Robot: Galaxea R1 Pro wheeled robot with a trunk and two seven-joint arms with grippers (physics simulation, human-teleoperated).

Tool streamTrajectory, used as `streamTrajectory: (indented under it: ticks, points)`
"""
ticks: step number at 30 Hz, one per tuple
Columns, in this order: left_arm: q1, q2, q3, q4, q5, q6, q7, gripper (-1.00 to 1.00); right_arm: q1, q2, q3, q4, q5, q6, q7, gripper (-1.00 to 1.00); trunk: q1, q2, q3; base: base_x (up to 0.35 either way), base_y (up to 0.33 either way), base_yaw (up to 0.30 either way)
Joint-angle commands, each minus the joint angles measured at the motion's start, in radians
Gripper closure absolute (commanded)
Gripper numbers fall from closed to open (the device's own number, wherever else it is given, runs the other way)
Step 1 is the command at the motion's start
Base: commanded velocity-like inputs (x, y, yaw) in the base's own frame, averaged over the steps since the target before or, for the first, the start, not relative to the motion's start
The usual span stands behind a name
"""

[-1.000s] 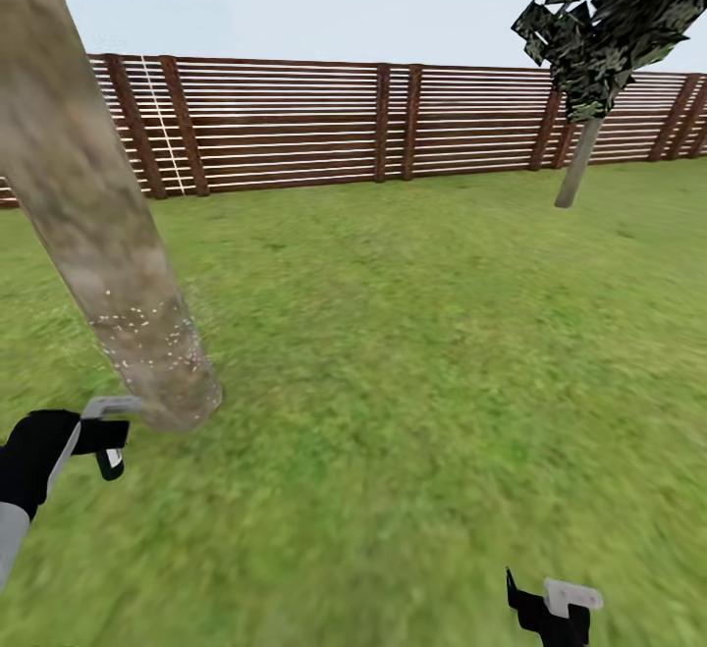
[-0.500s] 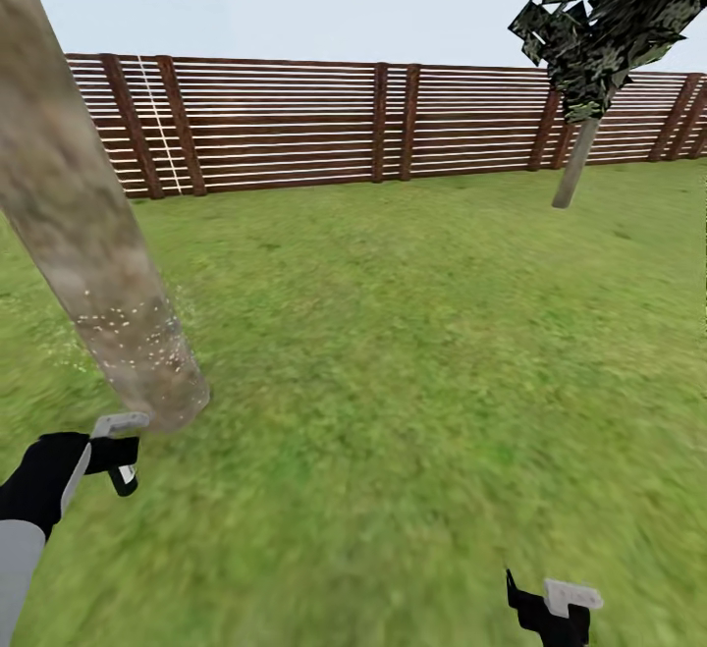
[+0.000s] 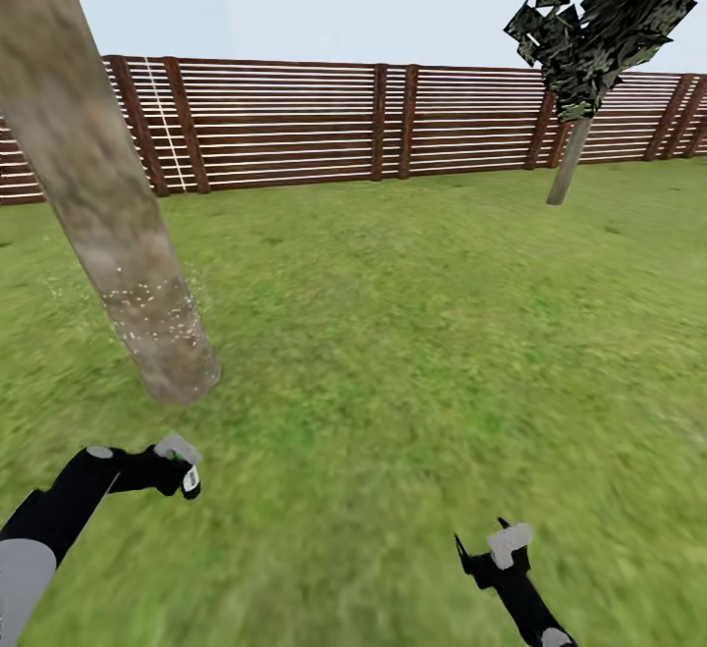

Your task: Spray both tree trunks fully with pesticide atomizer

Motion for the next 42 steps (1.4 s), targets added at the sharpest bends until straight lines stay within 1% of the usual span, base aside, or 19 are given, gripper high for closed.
streamTrajectory:
  ticks: [1,3,6,7,8,11,15,17,18,19,22,24,25,26,31,34,36,40,42]
  points:
    - [-0.001,-0.001,-0.006,-0.002,-0.059,-0.028,-0.085,1.00,0.000,-0.002,0.041,-0.059,0.052,0.054,-0.001,-1.00,-0.001,0.000,-0.001,-0.344,0.000,0.000]
    - [-0.001,-0.002,-0.014,-0.002,-0.118,-0.123,-0.224,1.00,-0.003,-0.002,0.072,-0.156,0.126,0.204,0.141,-1.00,-0.001,0.000,-0.001,-0.344,0.000,0.000]
    - [-0.001,-0.005,-0.019,-0.002,-0.136,-0.196,-0.353,1.00,-0.056,-0.004,0.079,-0.231,0.149,0.278,0.448,-1.00,-0.001,0.000,-0.001,-0.339,0.000,0.000]
    - [-0.001,-0.010,-0.038,-0.002,-0.154,-0.204,-0.397,1.00,-0.086,-0.005,0.080,-0.255,0.151,0.291,0.548,-1.00,-0.001,0.000,-0.001,-0.335,0.000,0.000]
    - [-0.002,-0.013,-0.088,-0.002,-0.179,-0.207,-0.425,1.00,-0.108,-0.005,0.080,-0.278,0.152,0.300,0.631,-1.00,-0.001,0.000,-0.001,-0.321,0.000,0.000]
    - [-0.006,-0.017,-0.188,-0.002,-0.204,-0.205,-0.449,1.00,-0.125,-0.004,0.081,-0.359,0.161,0.307,0.821,-1.00,-0.001,0.000,-0.001,-0.146,0.000,0.000]
    - [-0.003,-0.018,-0.206,-0.001,-0.212,-0.206,-0.455,1.00,-0.127,-0.003,0.083,-0.377,0.170,0.307,0.868,-1.00,-0.001,0.000,-0.001,-0.011,0.000,0.000]
    - [-0.003,-0.037,-0.249,0.000,-0.216,-0.203,-0.455,1.00,-0.127,-0.001,0.086,-0.379,0.171,0.306,0.905,-1.00,-0.001,0.000,-0.001,-0.001,0.000,0.000]
    - [-0.003,-0.051,-0.292,0.002,-0.220,-0.200,-0.455,1.00,-0.127,0.001,0.086,-0.379,0.171,0.306,0.931,1.00,-0.001,0.000,-0.001,0.000,0.000,0.000]
    - [-0.003,-0.067,-0.339,0.011,-0.224,-0.197,-0.454,1.00,-0.127,0.008,0.087,-0.380,0.170,0.306,0.949,1.00,-0.001,0.000,-0.001,0.000,0.000,0.000]
    - [-0.003,-0.107,-0.375,0.023,-0.231,-0.197,-0.454,1.00,-0.127,0.033,0.088,-0.389,0.180,0.306,0.961,1.00,-0.001,0.000,-0.001,0.000,0.000,0.000]
    - [-0.002,-0.113,-0.385,0.024,-0.233,-0.198,-0.454,1.00,-0.127,0.048,0.088,-0.391,0.218,0.306,0.963,1.00,-0.001,0.000,-0.001,0.000,0.000,0.000]
    - [-0.002,-0.151,-0.403,0.024,-0.236,-0.201,-0.452,1.00,-0.127,0.090,0.087,-0.392,0.277,0.307,0.963,1.00,-0.001,0.000,-0.001,0.000,0.000,0.000]
    - [-0.002,-0.164,-0.408,0.024,-0.237,-0.202,-0.452,1.00,-0.127,0.100,0.087,-0.392,0.292,0.307,0.963,1.00,-0.001,0.000,-0.001,0.000,0.000,0.000]
    - [-0.002,-0.201,-0.437,0.023,-0.237,-0.206,-0.452,1.00,-0.127,0.112,0.087,-0.392,0.301,0.307,0.963,1.00,-0.001,0.000,-0.001,0.000,0.000,0.000]
    - [-0.002,-0.226,-0.513,0.023,-0.236,-0.204,-0.451,1.00,-0.127,0.113,0.087,-0.393,0.301,0.307,0.963,1.00,-0.001,0.000,-0.001,0.000,0.000,0.000]
    - [-0.002,-0.263,-0.538,0.024,-0.237,-0.203,-0.446,1.00,-0.127,0.113,0.087,-0.394,0.301,0.307,0.963,1.00,-0.001,0.000,-0.001,0.000,0.000,0.000]
    - [-0.002,-0.291,-0.543,0.024,-0.238,-0.196,-0.438,1.00,-0.127,0.115,0.087,-0.409,0.300,0.307,0.963,1.00,-0.001,0.000,-0.001,0.000,0.000,0.000]
    - [-0.002,-0.304,-0.540,0.024,-0.264,-0.193,-0.427,1.00,-0.127,0.130,0.087,-0.415,0.300,0.307,0.963,1.00,-0.001,0.000,-0.001,0.000,0.000,0.000]
